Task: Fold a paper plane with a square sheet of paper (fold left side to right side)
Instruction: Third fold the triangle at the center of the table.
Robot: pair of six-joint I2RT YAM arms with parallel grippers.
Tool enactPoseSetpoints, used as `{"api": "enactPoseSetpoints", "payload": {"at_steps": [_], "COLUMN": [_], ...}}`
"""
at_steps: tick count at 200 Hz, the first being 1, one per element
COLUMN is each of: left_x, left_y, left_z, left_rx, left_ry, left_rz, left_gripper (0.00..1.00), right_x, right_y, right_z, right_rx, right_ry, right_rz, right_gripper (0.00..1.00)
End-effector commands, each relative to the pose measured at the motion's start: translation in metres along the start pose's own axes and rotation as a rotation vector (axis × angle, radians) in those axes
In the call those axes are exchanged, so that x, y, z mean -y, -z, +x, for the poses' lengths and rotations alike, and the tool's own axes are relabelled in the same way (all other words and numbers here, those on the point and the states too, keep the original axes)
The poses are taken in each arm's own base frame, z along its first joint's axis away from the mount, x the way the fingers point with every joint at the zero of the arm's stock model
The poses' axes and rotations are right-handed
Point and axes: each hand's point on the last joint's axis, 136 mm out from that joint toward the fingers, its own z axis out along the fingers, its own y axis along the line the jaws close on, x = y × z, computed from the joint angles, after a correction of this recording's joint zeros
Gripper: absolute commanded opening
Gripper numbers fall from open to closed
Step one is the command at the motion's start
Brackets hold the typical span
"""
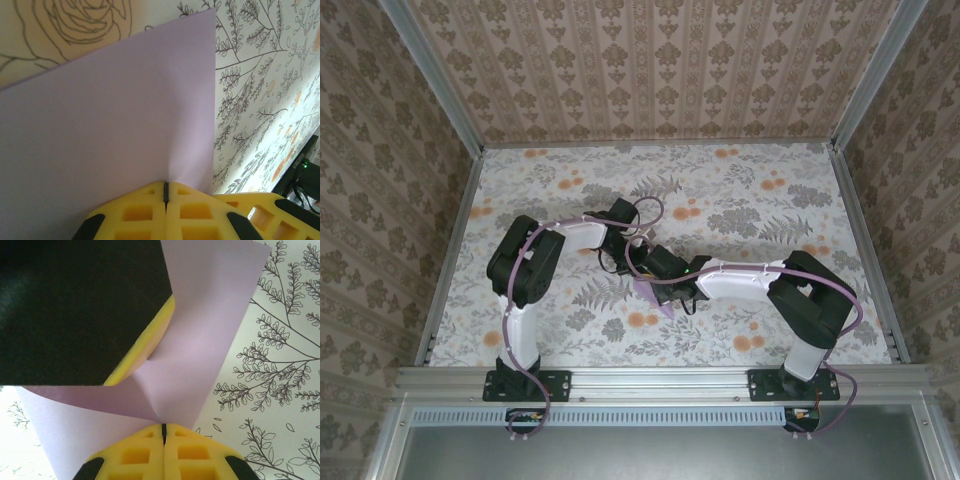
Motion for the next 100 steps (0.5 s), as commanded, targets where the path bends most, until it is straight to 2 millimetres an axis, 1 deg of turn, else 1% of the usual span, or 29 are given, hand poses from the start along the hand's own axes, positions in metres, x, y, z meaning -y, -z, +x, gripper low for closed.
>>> {"api": "enactPoseSetpoints", "payload": {"at_steps": [1, 54, 75, 100], "left_x": [-0.022, -0.021, -0.018, -0.011], "left_y": [-0.014, -0.013, -0.01, 0.002], "left_z": [0.016, 0.016, 0.016, 0.008], "left_rx": [-0.058, -0.055, -0.054, -0.03], "left_ry": [0.03, 0.027, 0.021, 0.002], "left_rz": [-0.068, -0.067, -0.07, -0.068], "left_gripper": [0.05, 0.05, 0.09, 0.15], "right_x": [0.003, 0.004, 0.004, 0.004], "right_y": [-0.005, -0.016, -0.019, -0.018], "right_z": [0.001, 0.013, 0.017, 0.022], "right_rx": [-0.022, -0.069, -0.085, -0.098], "right_ry": [0.0, 0.006, 0.008, 0.011], "right_rz": [0.017, 0.032, 0.031, 0.02], "right_gripper": [0.0, 0.0, 0.0, 0.0]}}
